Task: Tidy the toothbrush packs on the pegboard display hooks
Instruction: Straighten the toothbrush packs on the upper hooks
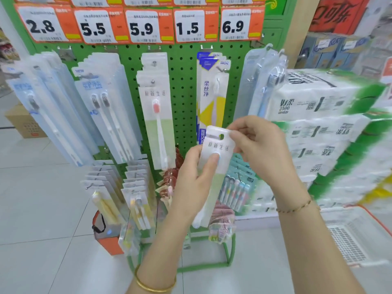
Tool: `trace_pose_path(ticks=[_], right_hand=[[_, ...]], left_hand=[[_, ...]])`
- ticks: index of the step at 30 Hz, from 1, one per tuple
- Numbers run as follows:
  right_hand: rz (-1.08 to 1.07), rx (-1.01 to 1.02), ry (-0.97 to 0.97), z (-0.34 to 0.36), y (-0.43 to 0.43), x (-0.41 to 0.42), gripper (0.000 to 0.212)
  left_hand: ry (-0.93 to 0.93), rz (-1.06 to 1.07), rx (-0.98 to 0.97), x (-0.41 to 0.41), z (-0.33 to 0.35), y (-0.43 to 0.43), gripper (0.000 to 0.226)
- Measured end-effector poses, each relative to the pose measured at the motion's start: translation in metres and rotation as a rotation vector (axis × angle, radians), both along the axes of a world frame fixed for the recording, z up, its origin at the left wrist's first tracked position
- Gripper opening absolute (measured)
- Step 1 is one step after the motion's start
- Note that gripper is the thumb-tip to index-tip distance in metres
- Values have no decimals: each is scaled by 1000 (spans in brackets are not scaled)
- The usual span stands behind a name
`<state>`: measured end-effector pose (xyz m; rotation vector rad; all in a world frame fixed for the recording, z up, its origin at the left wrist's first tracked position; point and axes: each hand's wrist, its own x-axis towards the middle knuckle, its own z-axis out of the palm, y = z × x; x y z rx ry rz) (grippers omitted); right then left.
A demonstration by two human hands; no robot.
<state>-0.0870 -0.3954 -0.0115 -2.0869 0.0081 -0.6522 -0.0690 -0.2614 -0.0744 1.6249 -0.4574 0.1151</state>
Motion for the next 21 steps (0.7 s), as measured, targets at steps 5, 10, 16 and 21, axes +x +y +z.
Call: trace_pose_path(ticks=[5,10,16,21], right_hand=[[21,277,60,-32,-14,-18,13],[33,385,207,-71,-22,-34,5],[-17,458,216,-101,-22,-38,15],[-84,584,190,-119,-19,-37,16]], left_hand=[[88,-22,-24,-20,-24,-12,12],[151,79,-44,-28,-32,-25,11],[177,-36,118,-24,-55,-33,38],[221,-190,260,-25,-68,-23,30]])
